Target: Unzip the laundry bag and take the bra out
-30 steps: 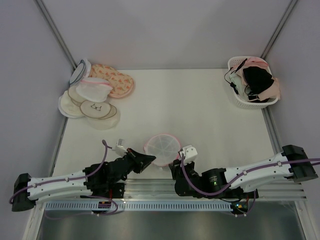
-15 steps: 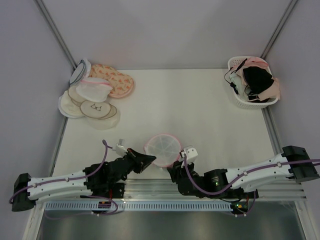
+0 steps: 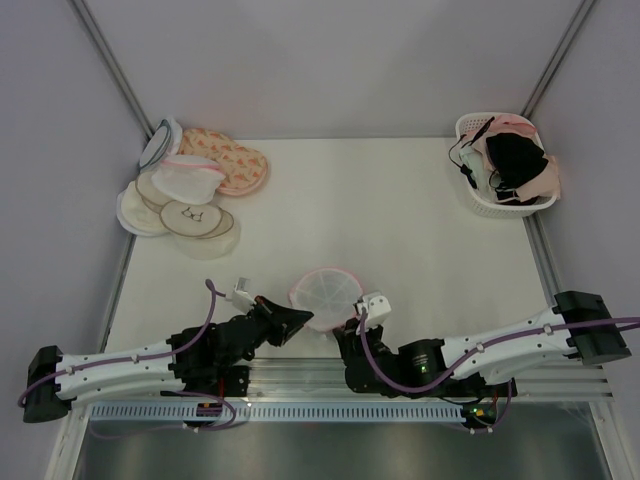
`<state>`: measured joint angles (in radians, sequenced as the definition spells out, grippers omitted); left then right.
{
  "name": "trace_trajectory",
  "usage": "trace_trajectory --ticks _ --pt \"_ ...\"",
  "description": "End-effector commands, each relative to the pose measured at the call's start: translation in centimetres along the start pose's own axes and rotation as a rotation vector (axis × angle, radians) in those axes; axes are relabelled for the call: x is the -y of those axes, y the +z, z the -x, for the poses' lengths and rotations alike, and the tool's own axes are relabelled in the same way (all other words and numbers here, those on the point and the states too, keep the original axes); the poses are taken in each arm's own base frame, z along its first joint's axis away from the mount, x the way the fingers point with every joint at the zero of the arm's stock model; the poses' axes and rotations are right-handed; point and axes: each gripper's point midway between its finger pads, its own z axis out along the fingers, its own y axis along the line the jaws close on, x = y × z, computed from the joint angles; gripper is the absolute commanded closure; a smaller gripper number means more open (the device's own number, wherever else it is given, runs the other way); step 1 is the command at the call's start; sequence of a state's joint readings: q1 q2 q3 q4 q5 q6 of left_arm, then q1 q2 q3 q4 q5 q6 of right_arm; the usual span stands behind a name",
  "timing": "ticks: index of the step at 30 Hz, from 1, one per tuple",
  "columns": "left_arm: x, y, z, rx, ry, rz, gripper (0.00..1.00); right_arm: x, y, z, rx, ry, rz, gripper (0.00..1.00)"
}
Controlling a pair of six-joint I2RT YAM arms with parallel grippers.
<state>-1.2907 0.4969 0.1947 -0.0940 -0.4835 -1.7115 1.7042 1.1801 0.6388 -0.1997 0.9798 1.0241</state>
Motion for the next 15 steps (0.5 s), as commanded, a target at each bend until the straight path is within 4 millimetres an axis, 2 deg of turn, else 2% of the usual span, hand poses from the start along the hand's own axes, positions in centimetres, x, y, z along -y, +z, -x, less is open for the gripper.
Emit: trace_trajectory --ticks 1,2,3,8,9,10,15 --pt "1.9 -0.4 -0.7 -0.038 -0.039 -0.059 0.98 0.8 -0.3 2.4 0.074 0.041 -0.059 0.82" --pt "1.8 -0.4 -0.7 -0.039 -0.038 -0.058 0.98 0.9 -0.4 2.3 0.069 0.045 -0.056 0.96" --pt "1.6 -0.3 -0.7 -0.038 -0.041 -0.053 0.98 1.2 -0.5 2.2 0.06 0.033 -0.059 1.0" --pt "0.7 -0.5 -0.4 -0.035 -0.033 -0.05 0.98 2.5 -1.8 1.4 -0.029 0.014 -0.066 1.0" --pt "0.2 -0.5 -0.2 -0.028 -0.024 -0.04 0.98 3.5 -2.1 1.0 -0.058 -0.026 -0.09 1.0" --pt "-0.6 -0.6 0.1 -0.013 -0.007 -0.01 0.98 3.5 -2.6 0.9 -0.083 -0.03 -0.089 0.99" --pt "-1.6 -1.5 1.3 0.017 0.047 0.0 0.98 6.8 -4.2 0.4 -0.157 -0.107 -0.173 1.0"
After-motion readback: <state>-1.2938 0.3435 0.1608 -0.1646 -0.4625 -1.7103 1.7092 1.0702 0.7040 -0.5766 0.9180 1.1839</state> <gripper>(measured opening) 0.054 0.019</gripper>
